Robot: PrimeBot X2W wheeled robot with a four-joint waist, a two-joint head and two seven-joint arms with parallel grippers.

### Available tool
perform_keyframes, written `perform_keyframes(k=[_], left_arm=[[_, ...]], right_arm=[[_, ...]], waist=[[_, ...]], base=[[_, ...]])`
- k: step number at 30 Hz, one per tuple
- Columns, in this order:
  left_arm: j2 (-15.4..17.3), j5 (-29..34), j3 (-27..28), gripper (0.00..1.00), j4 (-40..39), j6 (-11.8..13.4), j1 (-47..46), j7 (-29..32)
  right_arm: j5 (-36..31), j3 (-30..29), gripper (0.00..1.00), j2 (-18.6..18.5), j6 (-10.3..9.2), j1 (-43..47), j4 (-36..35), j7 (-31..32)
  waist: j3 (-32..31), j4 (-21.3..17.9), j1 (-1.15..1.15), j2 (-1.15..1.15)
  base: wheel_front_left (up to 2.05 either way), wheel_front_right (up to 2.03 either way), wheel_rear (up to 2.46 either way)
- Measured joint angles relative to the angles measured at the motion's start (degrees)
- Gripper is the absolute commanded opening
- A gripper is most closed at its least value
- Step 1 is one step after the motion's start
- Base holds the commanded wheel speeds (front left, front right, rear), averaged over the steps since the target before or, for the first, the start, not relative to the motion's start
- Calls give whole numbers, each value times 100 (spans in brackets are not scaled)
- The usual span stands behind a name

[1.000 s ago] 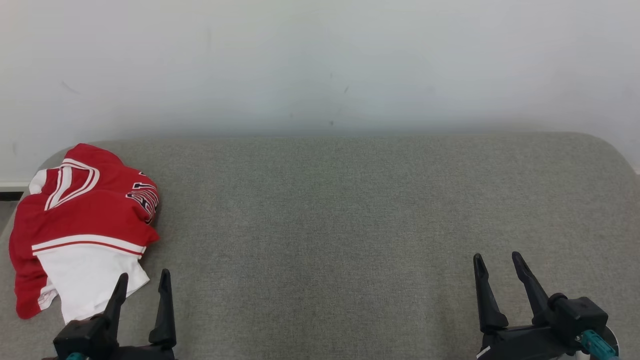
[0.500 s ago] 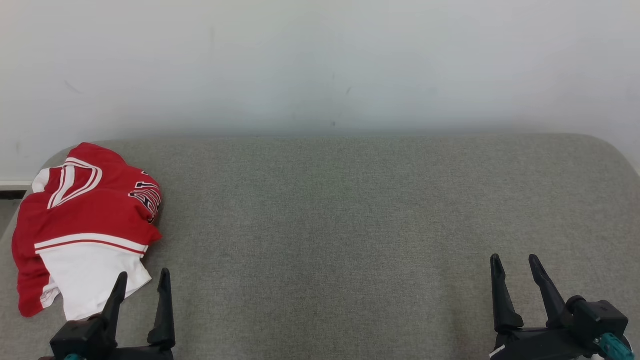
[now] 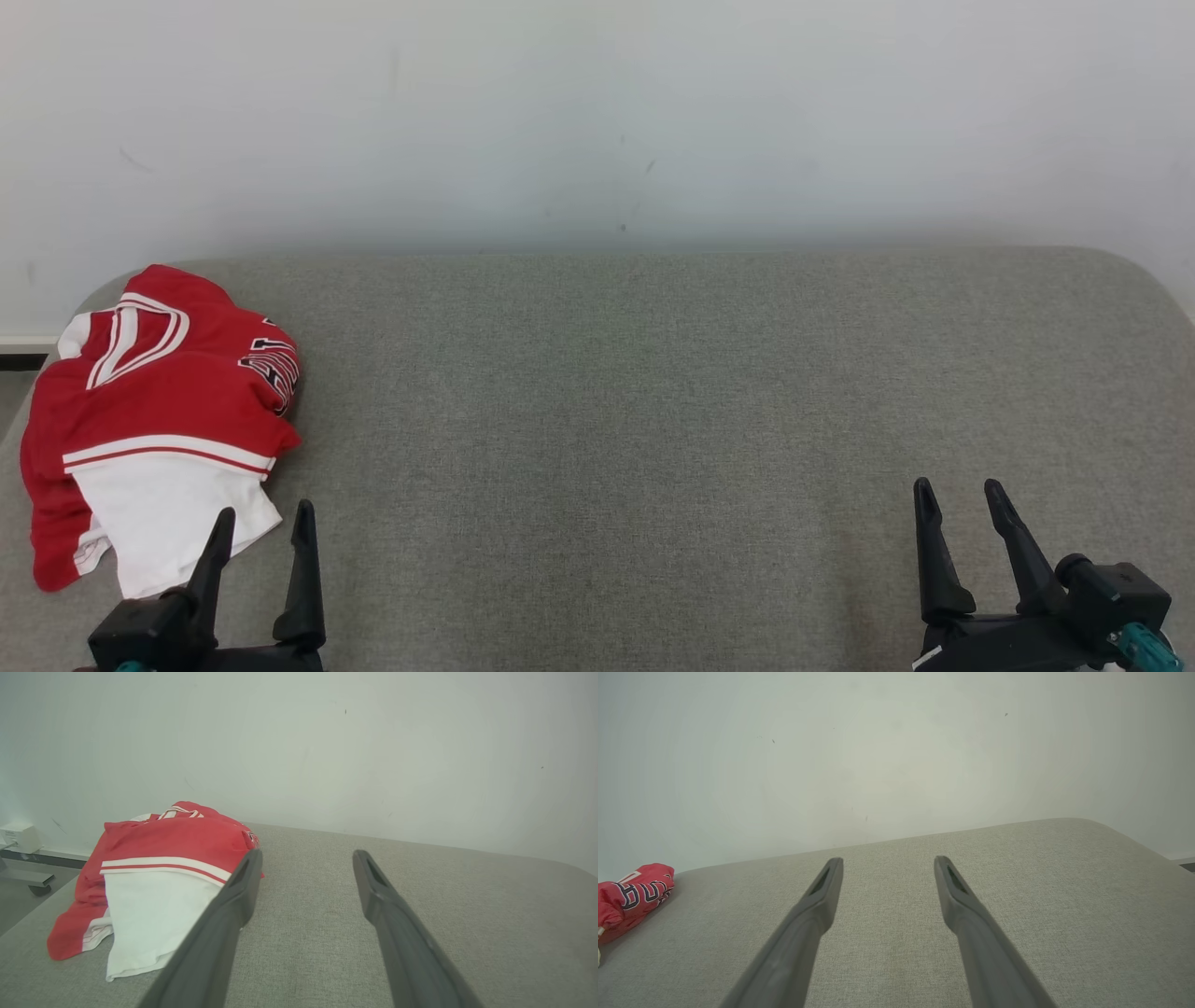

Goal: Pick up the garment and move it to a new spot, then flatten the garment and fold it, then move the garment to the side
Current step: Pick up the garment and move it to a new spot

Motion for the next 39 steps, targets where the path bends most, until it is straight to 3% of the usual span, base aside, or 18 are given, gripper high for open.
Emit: perform_keyframes(k=[16, 39], left_arm=[[62, 30, -52, 100, 26, 111, -29, 0], [320, 45, 122, 100, -32, 369, 105, 51]], right_arm=[[76, 122, 100, 0, 0, 36, 57, -10], [194, 369, 100, 0, 0, 30, 308, -132]], waist=[[5, 389, 0, 0], [-32, 2110, 0, 0]], base=[[0, 0, 0], [0, 0, 0]])
